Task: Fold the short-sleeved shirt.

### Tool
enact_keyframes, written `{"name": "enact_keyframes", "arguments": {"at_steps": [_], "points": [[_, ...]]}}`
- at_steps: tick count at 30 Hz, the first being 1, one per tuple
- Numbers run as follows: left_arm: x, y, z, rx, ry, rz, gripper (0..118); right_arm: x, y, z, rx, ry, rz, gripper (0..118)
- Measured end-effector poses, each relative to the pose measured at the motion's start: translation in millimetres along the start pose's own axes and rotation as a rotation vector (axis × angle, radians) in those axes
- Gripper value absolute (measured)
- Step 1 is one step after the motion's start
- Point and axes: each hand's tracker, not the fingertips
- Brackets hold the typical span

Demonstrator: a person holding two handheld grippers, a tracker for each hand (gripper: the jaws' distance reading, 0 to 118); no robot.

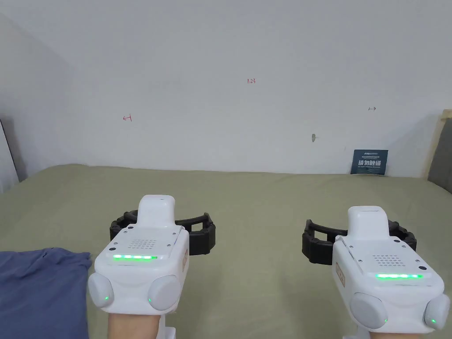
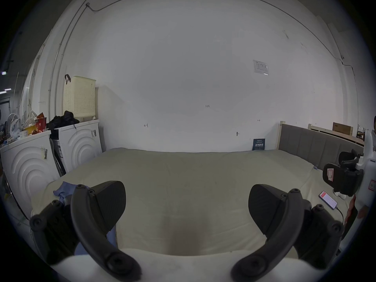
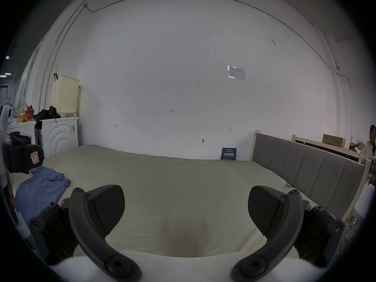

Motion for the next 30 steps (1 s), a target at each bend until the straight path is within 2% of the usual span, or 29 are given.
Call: {"name": "enact_keyframes", "arguments": {"at_steps": [30], "points": [[4.0,2.0,1.6,0.004,-0.005,-0.004,118,-2.3,1.7,2.6,0.009,0.008,0.013,118]]}}
